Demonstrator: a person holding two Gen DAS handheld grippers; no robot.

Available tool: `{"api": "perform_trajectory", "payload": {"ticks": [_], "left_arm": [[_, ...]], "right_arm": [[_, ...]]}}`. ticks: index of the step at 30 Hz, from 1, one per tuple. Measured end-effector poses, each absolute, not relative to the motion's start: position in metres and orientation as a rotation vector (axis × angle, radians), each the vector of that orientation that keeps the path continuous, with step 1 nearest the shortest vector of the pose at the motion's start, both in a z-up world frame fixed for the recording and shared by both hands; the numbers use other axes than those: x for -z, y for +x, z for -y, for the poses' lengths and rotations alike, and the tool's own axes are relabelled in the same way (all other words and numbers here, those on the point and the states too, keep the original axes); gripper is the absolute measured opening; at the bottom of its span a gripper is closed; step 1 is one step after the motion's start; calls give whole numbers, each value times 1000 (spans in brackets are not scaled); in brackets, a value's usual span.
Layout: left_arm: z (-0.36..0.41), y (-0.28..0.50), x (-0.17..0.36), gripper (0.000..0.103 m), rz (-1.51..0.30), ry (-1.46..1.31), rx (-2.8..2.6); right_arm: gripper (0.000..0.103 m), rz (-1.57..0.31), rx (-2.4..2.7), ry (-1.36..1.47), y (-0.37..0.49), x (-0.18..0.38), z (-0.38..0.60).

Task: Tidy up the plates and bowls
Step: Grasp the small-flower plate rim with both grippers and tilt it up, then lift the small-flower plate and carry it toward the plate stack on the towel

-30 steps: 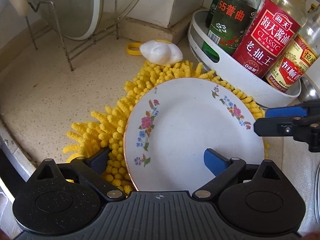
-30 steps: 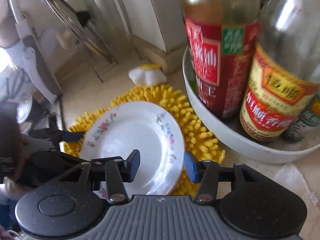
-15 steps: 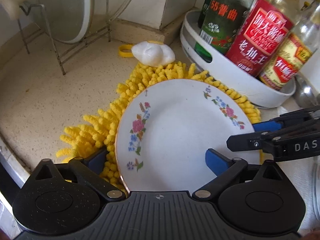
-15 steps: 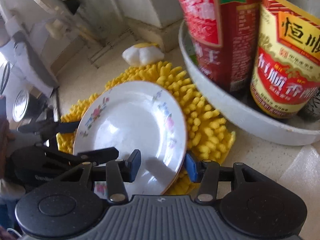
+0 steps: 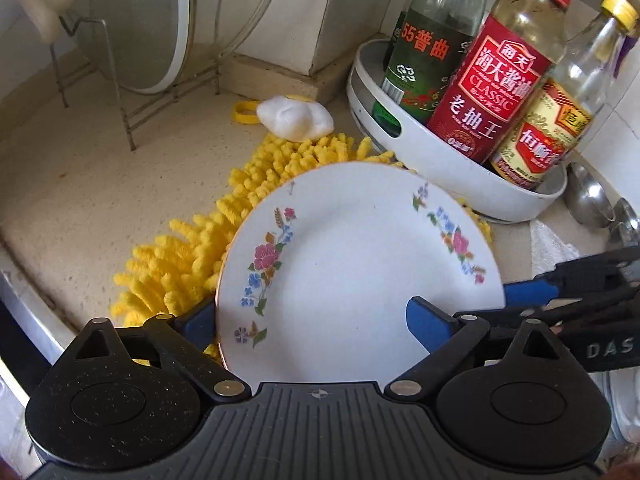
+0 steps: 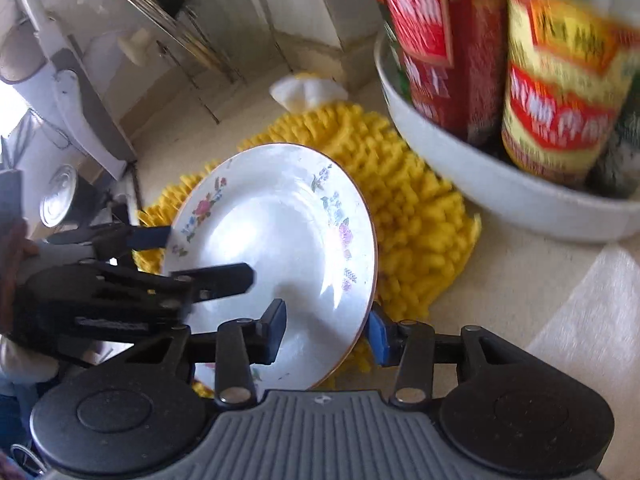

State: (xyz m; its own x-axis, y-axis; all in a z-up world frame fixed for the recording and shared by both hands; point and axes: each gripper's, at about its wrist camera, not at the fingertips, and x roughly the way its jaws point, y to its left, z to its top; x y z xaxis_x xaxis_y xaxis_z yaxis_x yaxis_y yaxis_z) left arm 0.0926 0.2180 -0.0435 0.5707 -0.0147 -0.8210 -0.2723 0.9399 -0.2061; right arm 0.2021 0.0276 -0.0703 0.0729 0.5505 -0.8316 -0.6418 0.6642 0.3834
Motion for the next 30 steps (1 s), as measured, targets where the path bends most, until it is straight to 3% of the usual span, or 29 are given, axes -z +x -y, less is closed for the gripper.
{"api": "perform_trajectory", "payload": {"ticks": [5,9,30], "left_arm": [[-219,90,52,92,-976,-257,-155],[-220,89,54,93,-973,-254,-163],[-187,85,28,91,-928,-250,-107]], "right_arm": [[54,-1195,-903,-79,201,70,-26],[63,-1135,-932,-147,187,69,-33],[60,-1085,-792,-46,173,34,7]]}}
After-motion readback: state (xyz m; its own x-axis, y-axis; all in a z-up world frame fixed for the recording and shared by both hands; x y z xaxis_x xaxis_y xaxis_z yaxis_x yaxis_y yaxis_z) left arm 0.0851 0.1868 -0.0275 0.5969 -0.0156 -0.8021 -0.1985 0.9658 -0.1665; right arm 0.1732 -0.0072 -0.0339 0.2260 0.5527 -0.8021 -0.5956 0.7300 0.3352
